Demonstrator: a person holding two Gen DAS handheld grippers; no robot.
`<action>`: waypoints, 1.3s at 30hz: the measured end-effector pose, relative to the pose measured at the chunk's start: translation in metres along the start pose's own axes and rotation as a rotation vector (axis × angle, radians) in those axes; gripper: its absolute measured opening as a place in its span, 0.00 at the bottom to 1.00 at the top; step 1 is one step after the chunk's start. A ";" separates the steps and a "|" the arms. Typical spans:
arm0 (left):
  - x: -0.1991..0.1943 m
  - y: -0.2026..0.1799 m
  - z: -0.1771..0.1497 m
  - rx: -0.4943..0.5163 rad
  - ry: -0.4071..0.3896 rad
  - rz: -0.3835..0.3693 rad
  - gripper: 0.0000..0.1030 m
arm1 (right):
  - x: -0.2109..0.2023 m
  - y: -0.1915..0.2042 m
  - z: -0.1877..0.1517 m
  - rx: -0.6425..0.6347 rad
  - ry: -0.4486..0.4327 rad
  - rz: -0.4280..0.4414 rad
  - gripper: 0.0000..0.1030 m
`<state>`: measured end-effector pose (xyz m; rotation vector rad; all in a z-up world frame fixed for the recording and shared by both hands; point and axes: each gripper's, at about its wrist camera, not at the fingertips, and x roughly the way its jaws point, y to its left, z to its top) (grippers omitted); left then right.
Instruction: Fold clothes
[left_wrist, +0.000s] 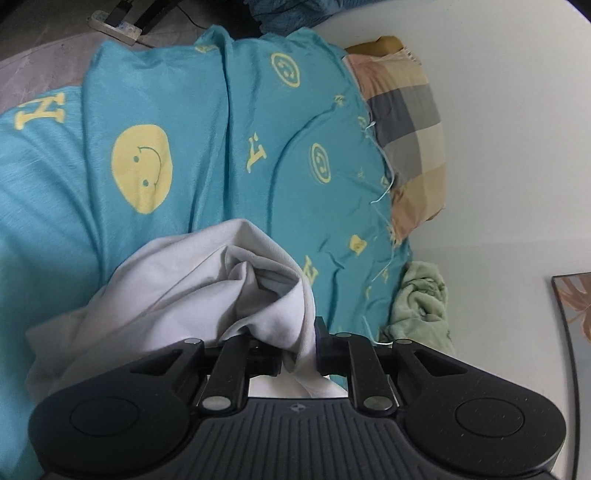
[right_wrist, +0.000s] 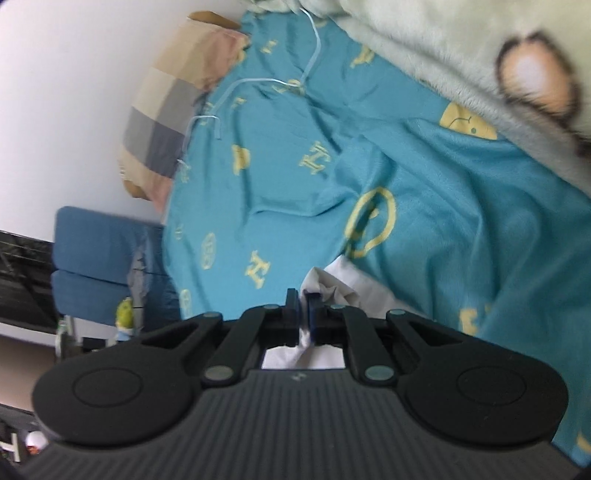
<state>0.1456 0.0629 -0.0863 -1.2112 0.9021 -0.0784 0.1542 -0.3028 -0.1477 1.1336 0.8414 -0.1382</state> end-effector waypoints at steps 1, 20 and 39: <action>0.009 0.003 0.004 0.008 0.006 0.009 0.16 | 0.011 -0.001 0.004 0.002 0.005 -0.013 0.08; 0.008 -0.040 -0.015 0.462 -0.049 0.109 0.61 | -0.003 0.022 -0.004 -0.231 -0.096 0.004 0.63; 0.045 -0.054 -0.054 0.917 -0.058 0.370 0.66 | 0.054 0.048 -0.053 -0.840 -0.055 -0.181 0.71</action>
